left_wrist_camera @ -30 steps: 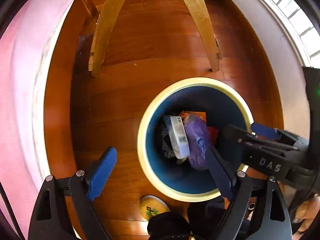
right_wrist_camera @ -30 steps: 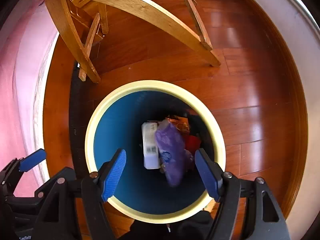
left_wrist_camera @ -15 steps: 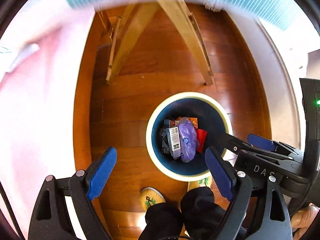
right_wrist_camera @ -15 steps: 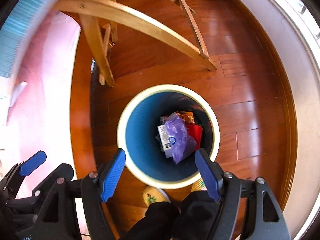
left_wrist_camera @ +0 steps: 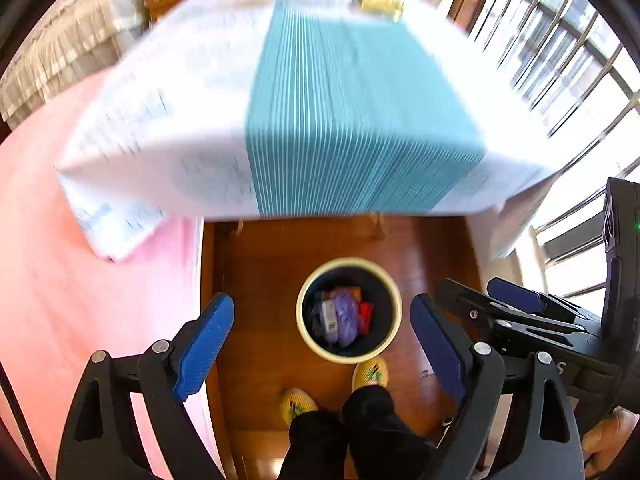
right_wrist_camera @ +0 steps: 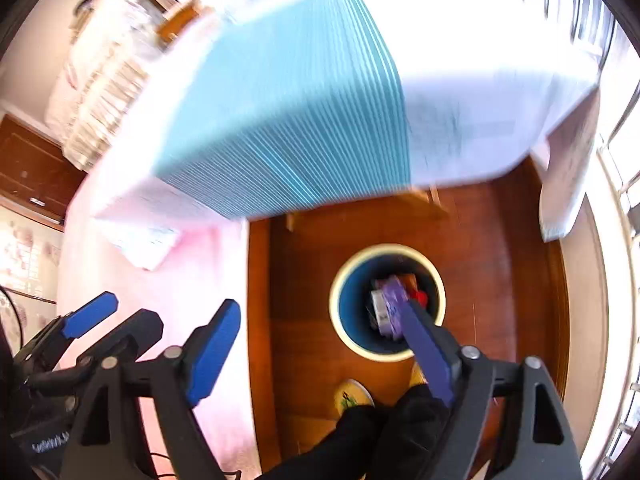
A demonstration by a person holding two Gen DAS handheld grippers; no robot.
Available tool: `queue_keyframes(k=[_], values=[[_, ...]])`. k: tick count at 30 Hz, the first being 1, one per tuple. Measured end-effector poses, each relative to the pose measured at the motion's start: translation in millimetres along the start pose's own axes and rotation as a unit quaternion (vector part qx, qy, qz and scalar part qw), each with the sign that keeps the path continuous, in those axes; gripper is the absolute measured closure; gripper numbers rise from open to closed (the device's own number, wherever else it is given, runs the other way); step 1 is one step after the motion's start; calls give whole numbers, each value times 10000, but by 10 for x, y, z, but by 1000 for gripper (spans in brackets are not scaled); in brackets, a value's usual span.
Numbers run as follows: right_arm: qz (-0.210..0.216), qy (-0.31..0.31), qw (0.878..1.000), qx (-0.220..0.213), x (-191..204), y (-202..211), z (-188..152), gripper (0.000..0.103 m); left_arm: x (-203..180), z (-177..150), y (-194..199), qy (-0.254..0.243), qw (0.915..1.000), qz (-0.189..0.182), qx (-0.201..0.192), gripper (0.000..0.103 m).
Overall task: Collect trash
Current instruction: 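Raise both tools back toward the table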
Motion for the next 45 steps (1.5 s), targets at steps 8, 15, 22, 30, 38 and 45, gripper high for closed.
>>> queue_keyframes(k=[8, 15, 22, 30, 38, 45], values=[[-23, 523, 9923, -1126, 499, 1082, 379, 7, 44, 403, 1136, -228, 9944, -115, -1025, 14], [-211, 1027, 9772, -1848, 842, 1745, 644, 7, 90, 787, 1847, -391, 9819, 34, -1853, 14], [-486, 1287, 9658, -2199, 1014, 2028, 911, 7, 56, 1154, 2305, -635, 9687, 114, -2395, 14], [-866, 1509, 9527, -2492, 928, 2239, 1514, 7, -128, 1718, 2438, -874, 9580, 278, -2716, 14], [-738, 1664, 9601, -2123, 623, 1930, 2493, 7, -265, 2573, 2037, -783, 9576, 701, -2682, 14], [-569, 2059, 9670, -1391, 268, 1274, 3300, 11, -277, 3435, 1228, -64, 9788, 701, -1923, 14]])
Point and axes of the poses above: each gripper's, at about its wrist camera, not at the fingertips, and y roughly against the way its jaws point, x to its left, z to its top, the point moved 9 cm from there along -y, roughly the way its jaws point, and after that the axes turned 7 degrees about x, right-handed, at the moved point
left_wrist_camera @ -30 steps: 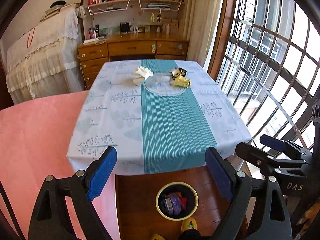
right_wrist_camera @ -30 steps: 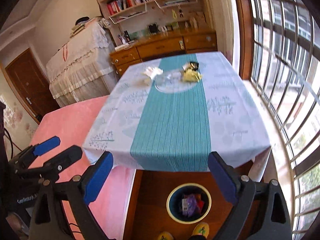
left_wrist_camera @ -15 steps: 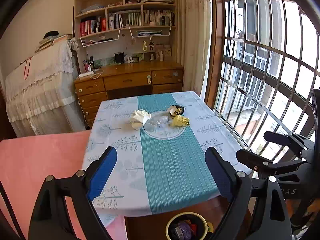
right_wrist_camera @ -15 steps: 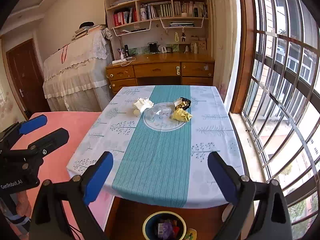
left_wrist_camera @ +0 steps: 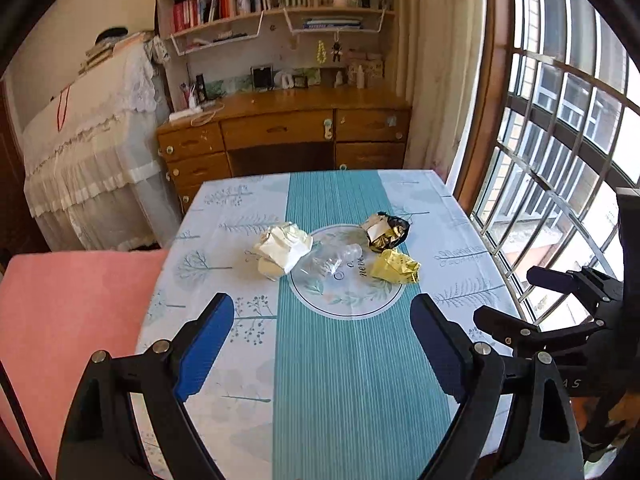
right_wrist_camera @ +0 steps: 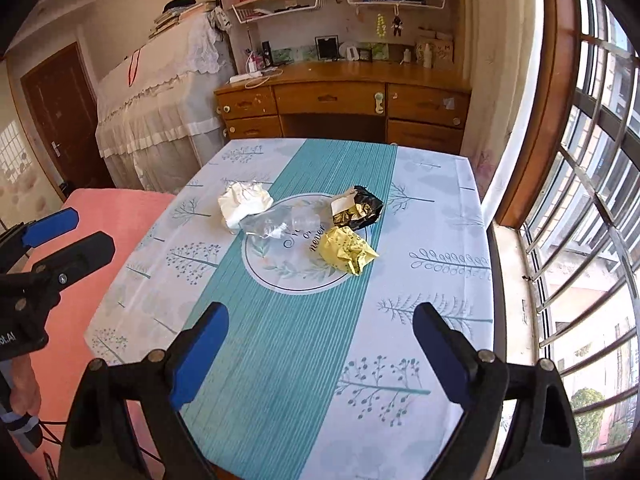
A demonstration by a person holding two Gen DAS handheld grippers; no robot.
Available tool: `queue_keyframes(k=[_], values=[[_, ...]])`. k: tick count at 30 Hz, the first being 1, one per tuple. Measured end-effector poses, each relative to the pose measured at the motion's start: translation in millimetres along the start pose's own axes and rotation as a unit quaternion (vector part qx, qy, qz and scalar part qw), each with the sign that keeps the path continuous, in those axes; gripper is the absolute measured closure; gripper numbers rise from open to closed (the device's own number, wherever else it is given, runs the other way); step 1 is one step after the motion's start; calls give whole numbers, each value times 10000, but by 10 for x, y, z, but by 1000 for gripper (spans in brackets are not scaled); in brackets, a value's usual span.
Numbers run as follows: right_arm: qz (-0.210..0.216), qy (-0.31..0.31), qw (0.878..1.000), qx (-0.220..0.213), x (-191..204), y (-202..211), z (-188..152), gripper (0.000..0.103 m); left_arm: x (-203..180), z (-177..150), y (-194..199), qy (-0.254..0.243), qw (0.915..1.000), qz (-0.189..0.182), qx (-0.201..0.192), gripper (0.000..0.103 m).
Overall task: Collect trash
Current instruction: 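Raise both tools back toward the table, then grasp the black-gold wrapper with the left tool while the right tool grasps the yellow paper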
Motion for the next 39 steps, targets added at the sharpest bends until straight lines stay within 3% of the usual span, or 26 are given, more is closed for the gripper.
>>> queue_keyframes(k=[3, 6, 9, 18, 19, 21, 28, 30, 39], values=[[228, 88, 9991, 342, -208, -371, 194, 14, -65, 95, -466, 310, 9987, 19, 415, 15], [328, 327, 9970, 622, -338, -750, 372, 16, -133, 105, -915, 415, 9955, 111, 845, 24], [398, 563, 9936, 891, -382, -1110, 495, 18, -181, 40, -1239, 555, 9910, 188, 1206, 26], [787, 1142, 9776, 1582, -265, -1891, 540, 36, -148, 113, -1650, 817, 9825, 403, 1624, 26], [838, 1190, 9757, 1635, -255, -1928, 523, 39, -151, 130, -1683, 841, 9819, 405, 1649, 26], [927, 1294, 9714, 1760, -233, -1984, 481, 62, -150, 172, -1707, 873, 9809, 397, 1690, 26], [1263, 1110, 9716, 1664, -446, -1827, 471, 67, -363, 407, -1902, 785, 9807, 244, 1772, 26], [1299, 923, 9738, 1621, -594, -1777, 499, 80, -468, 492, -1990, 698, 9806, 157, 1823, 26], [1133, 254, 9837, 1373, -1246, -1674, 686, 80, -892, 912, -2554, 155, 9778, -62, 2088, 26]])
Point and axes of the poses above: each gripper's, at about its wrist camera, not at the fingertips, and y roughly against the way its jaws point, x to its left, z to its top, the point moved 9 cm from there along -y, roughly the way its jaws point, and after that the axes turned 7 degrees about x, right-handed, at the moved point
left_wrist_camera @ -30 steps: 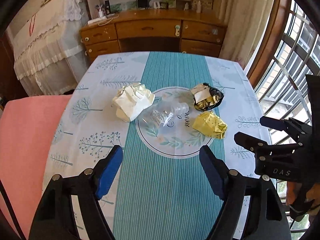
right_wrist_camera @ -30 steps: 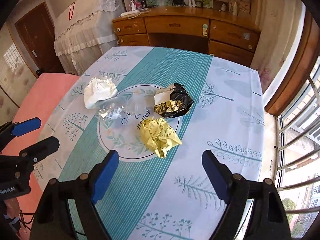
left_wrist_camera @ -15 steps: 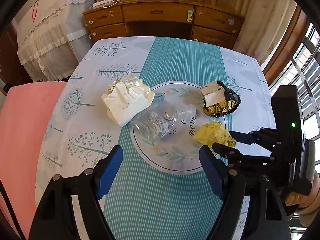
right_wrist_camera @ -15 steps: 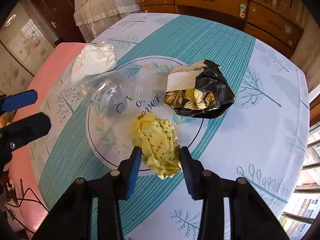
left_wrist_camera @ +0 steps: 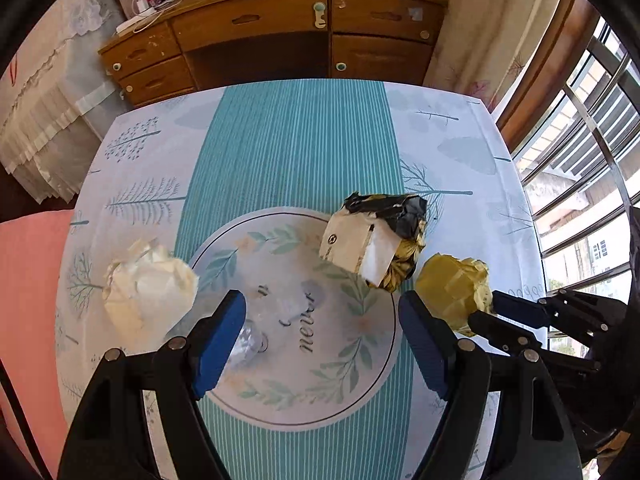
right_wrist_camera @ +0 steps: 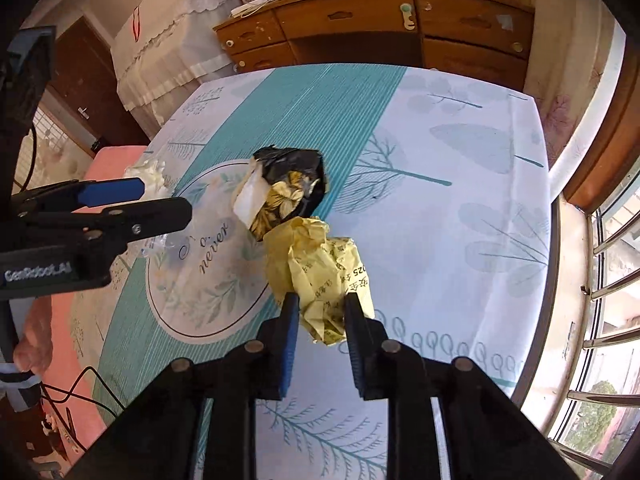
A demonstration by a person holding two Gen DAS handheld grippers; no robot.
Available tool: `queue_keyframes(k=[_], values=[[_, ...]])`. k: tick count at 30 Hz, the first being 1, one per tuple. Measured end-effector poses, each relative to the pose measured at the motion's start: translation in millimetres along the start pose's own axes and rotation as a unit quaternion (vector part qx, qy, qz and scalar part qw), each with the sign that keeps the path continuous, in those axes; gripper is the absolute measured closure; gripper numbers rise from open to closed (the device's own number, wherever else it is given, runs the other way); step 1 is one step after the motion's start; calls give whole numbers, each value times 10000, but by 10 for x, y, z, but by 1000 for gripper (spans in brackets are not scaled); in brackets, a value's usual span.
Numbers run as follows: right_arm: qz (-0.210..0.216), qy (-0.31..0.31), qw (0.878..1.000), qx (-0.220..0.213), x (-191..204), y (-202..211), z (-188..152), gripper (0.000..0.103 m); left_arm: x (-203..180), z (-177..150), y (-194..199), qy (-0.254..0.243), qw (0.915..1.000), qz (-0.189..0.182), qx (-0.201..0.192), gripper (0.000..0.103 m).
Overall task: Collect trash
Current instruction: 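Grasp the black-gold wrapper with the left tool while the right tool grasps the yellow paper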
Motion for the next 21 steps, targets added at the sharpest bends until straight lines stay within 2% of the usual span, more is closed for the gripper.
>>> queue_keyframes(k=[6, 11, 16, 21], values=[[-119, -443, 9986, -251, -315, 90, 78, 80, -236, 259, -332, 61, 9988, -332, 350, 22], [-123, -744, 9966, -316, -446, 46, 106, 80, -375, 409, -573, -36, 9985, -249, 479, 22], [-49, -860, 9956, -363, -430, 26, 63, 80, -396, 462, -824, 108, 9969, -246, 733, 22], [-28, -829, 9958, -382, -358, 46, 21, 80, -389, 443, -857, 320, 9964, -443, 643, 35]])
Point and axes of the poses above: each gripper's, at about its wrist camera, not at the fingertips, and y roughly against the way its jaws point, x to its left, z to its top, the point moved 9 cm from there along -y, roughly the way its jaws point, and after that the axes turned 7 degrees about x, right-handed, at the moved point
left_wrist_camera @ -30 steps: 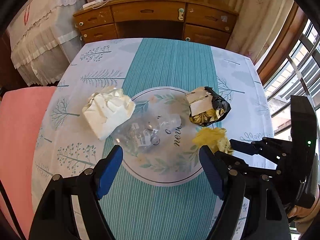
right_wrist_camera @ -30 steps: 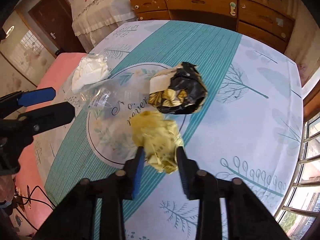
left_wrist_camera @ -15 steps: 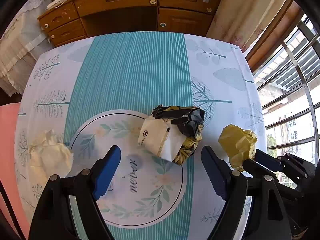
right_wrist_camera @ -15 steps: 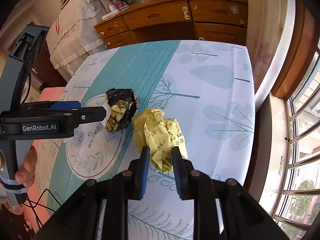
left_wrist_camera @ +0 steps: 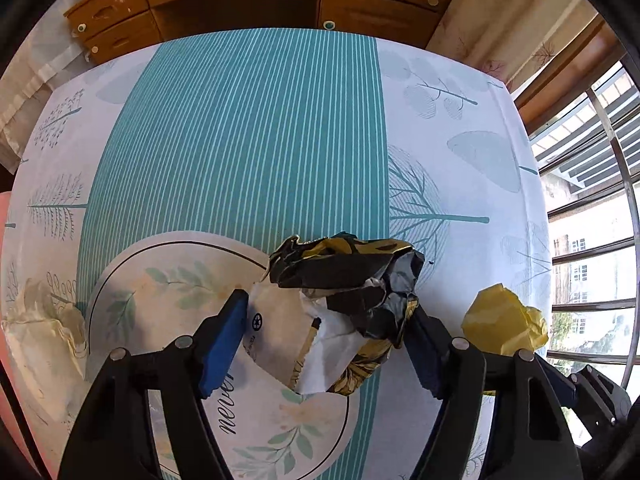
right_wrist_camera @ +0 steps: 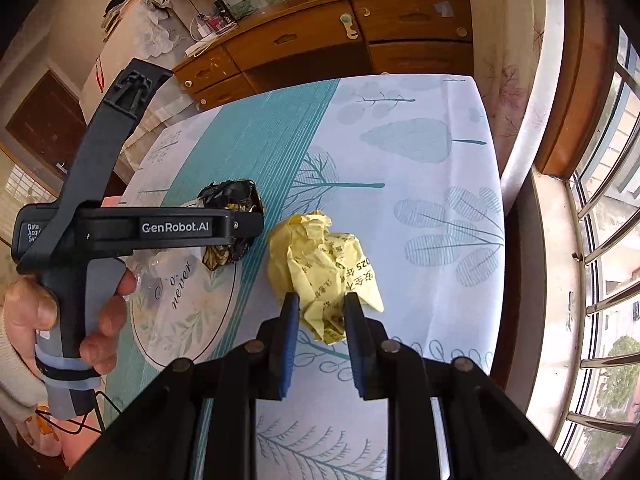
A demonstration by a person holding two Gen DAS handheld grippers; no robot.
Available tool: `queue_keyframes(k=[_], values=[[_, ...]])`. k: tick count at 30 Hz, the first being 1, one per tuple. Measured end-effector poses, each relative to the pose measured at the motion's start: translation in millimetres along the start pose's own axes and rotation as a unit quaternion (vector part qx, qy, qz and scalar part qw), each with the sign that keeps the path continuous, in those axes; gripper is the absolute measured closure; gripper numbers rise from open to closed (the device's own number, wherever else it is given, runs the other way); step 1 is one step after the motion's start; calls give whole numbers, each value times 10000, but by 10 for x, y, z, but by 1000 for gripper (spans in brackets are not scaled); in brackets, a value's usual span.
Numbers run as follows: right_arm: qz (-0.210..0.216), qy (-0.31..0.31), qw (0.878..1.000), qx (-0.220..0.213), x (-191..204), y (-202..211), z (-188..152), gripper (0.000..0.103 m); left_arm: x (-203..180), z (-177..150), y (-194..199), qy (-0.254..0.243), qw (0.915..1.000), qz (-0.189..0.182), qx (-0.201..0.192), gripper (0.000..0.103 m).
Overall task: Collect trash
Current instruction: 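Grasp the black-gold wrapper with the left tool while the right tool grasps the yellow paper, then carry the black-gold wrapper and yellow paper over the bin and open both tools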
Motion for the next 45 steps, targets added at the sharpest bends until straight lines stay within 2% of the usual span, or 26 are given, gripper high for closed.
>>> queue_keyframes(k=[3, 7, 17, 25, 31, 40, 45], values=[[-19, -9, 10000, -14, 25, 34, -34, 80, 6, -58, 103, -96, 9998, 28, -158, 39], [-38, -49, 10000, -48, 89, 92, -91, 80, 36, -158, 324, -177, 9992, -5, -352, 39], [-66, -106, 9998, -171, 544, 358, -488, 80, 190, -841, 1078, -534, 9941, 5, -941, 39], [-95, -208, 9989, -398, 1152, 712, -1067, 80, 546, -1724, 1625, -659, 9896, -146, -1269, 39], [-126, -315, 9975, -612, 1662, 903, -1571, 80, 1017, -2479, 1972, -784, 9849, -127, -1538, 39], [-148, -573, 9940, -921, 2500, 1055, -2595, 80, 1666, -3622, 2089, -924, 9822, -233, -1621, 39], [-128, -637, 9946, -813, 2841, 1032, -3196, 80, 1876, -4190, 2028, -1051, 9828, -297, -1486, 39]])
Point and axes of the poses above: each gripper's, at about its wrist camera, not at the fingertips, and y roughly against the way its jaws point, x to its left, z to its top, the point moved 9 cm from there along -y, roughly the way its jaws point, and after that the axes turned 7 degrees about x, right-handed, at the moved point
